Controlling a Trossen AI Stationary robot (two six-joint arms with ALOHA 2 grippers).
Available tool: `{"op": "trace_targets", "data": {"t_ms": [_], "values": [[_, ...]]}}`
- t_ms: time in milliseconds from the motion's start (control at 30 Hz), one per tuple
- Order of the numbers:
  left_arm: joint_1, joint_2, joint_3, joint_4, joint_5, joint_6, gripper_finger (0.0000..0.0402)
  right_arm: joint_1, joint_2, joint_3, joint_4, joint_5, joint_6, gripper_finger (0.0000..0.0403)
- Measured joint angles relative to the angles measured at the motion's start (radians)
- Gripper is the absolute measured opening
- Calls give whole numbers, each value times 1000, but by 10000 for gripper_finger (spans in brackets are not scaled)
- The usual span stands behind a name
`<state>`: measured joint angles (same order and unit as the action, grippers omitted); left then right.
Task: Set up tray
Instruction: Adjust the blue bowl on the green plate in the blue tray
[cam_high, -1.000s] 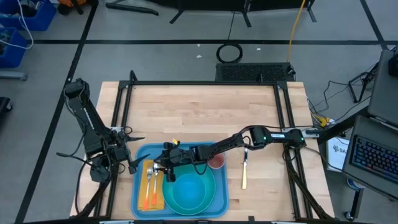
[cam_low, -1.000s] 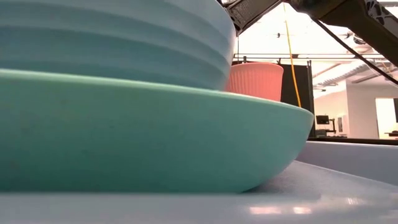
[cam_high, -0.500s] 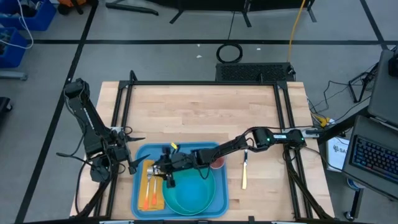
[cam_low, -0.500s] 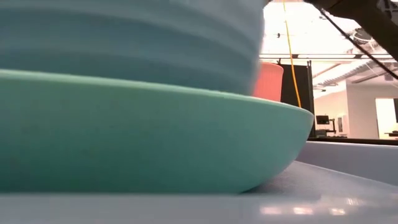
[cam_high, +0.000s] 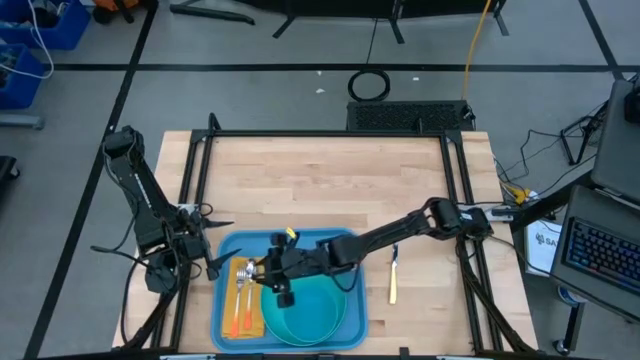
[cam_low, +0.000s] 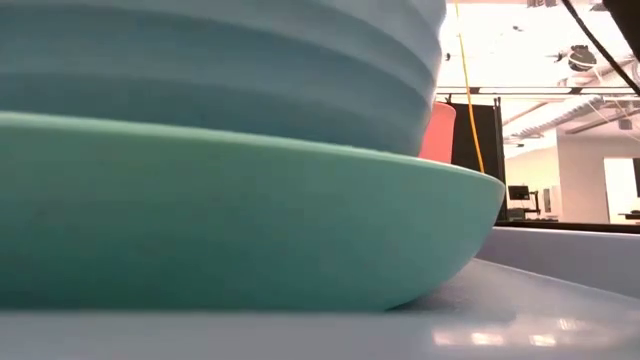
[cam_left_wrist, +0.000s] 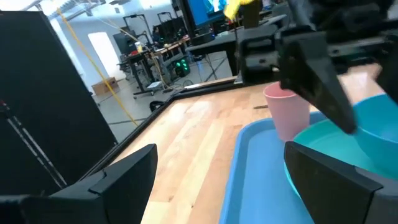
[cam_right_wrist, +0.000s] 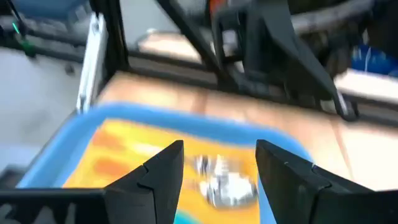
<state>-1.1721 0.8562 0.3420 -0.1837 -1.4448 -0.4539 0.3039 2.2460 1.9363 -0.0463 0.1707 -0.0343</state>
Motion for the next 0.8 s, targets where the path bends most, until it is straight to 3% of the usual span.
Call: {"op": "trace_targets", "data": {"t_ms": [167, 400, 633, 800], "values": [[0, 0, 0, 0, 8, 5, 351, 63, -83, 0, -242, 117, 81, 180], [0, 0, 0, 0, 8, 0, 351, 174, -203, 0, -666, 284, 425, 127], [0, 1, 0, 1, 8, -18, 351, 284, -234, 1, -950, 194, 825, 20], [0, 1, 0, 0, 8, -25, 351, 325, -229, -48, -983, 104, 990, 4]]}}
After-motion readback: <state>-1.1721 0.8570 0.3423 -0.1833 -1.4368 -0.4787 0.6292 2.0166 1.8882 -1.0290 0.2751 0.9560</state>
